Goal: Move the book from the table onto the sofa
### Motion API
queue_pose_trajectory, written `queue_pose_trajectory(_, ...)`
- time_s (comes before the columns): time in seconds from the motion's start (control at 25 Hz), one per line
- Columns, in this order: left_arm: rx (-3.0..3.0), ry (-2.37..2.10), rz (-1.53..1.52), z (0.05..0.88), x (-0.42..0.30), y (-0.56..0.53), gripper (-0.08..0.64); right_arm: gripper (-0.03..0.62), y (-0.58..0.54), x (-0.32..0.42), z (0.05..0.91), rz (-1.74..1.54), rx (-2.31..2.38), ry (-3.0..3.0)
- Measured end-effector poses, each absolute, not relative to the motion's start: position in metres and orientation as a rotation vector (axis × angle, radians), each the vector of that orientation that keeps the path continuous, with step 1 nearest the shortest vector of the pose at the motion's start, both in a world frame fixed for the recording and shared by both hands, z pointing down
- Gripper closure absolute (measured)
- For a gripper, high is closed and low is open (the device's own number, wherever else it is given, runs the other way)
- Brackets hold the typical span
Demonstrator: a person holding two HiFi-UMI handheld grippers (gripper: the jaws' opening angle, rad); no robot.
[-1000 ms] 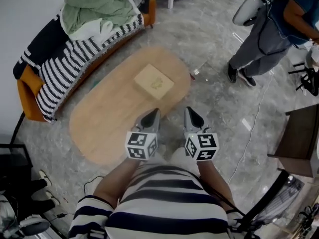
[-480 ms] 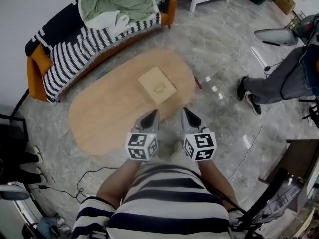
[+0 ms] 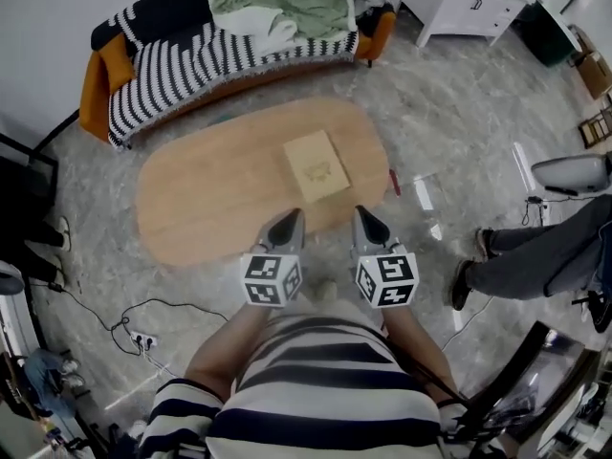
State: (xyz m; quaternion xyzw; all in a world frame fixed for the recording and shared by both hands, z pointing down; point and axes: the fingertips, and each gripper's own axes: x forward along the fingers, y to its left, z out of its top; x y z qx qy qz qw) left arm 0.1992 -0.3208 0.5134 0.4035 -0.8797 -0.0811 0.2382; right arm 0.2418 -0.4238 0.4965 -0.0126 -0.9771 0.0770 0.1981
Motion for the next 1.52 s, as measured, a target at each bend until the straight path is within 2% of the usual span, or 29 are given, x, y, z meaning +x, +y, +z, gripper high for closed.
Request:
queue_pose_trajectory(0.6, 0.907, -2.513, -0.324, 0.516, 0.189, -0.287, 0.555, 0.595, -0.374, 0.198, 0.502, 0.123, -0.361, -2.711)
queue_pose_trajectory(1.52, 1.022, -2.37, -0.259, 0.545, 0.125, -0.303, 0.555, 0.595, -0.361, 0.116, 0.513, 0.106, -0.326, -2.651)
